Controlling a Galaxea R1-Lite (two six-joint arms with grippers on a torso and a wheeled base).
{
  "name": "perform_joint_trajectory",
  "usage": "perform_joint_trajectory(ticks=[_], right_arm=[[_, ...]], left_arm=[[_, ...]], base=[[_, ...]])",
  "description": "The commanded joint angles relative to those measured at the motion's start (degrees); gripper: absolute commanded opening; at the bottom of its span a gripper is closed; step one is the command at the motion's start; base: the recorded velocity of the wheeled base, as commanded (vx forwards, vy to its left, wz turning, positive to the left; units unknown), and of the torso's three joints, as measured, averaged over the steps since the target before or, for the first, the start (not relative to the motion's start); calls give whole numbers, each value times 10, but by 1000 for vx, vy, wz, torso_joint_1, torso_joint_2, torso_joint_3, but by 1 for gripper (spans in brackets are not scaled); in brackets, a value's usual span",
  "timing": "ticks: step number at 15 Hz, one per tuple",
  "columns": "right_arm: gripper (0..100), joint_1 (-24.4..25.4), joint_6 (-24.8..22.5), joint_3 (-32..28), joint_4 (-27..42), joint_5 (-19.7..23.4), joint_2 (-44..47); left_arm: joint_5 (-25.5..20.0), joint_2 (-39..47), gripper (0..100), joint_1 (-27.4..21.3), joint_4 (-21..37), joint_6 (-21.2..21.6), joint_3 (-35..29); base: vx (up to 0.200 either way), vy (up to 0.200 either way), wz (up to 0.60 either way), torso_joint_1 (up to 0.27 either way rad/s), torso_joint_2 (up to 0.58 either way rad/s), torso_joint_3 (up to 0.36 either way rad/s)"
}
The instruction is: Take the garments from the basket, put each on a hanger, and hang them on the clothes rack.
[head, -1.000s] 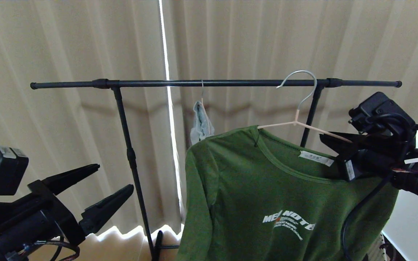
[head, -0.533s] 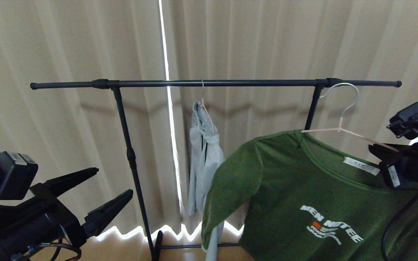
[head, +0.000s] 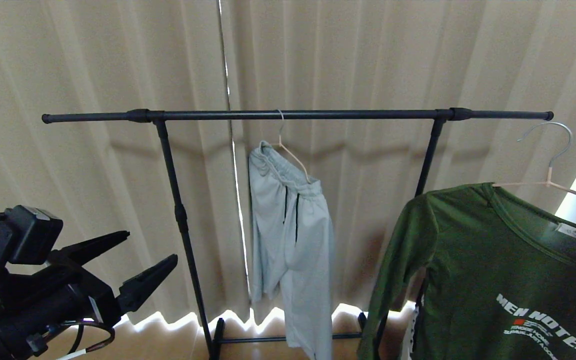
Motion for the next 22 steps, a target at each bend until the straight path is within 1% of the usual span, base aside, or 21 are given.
perform_joint_trajectory(ticks=[1, 3, 5, 6, 12, 16, 20, 22], right_arm=[[0, -5, 2, 0, -2, 2, -3], [0, 7, 13, -3, -7, 5, 2], [0, 51, 57, -6, -7, 3, 12], [0, 64, 76, -7, -7, 1, 13], [0, 68, 78, -7, -7, 0, 26], [0, 70, 78, -9, -7, 0, 26], [0, 72, 77, -9, -7, 0, 27], [0, 83, 78, -11, -8, 0, 34]], left_arm=[[0, 5, 100, 0, -3, 1, 1], [0, 2, 100, 0, -3, 5, -1], [0, 0, 100, 0, -3, 14, 1], [0, -4, 100, -1, -3, 14, 1], [0, -24, 100, -1, -3, 21, 3], [0, -46, 100, 0, -3, 50, 17], [0, -52, 100, 0, -2, 49, 16], [0, -53, 100, 0, -2, 51, 17]], base=[[0, 0, 0, 0, 0, 0], [0, 0, 0, 0, 0, 0], [0, 0, 0, 0, 0, 0], [200, 0, 0, 2, 7, 12], [200, 0, 0, 1, 4, 2], [200, 0, 0, 1, 1, 4], [200, 0, 0, 5, 2, 2], [0, 0, 0, 0, 0, 0]])
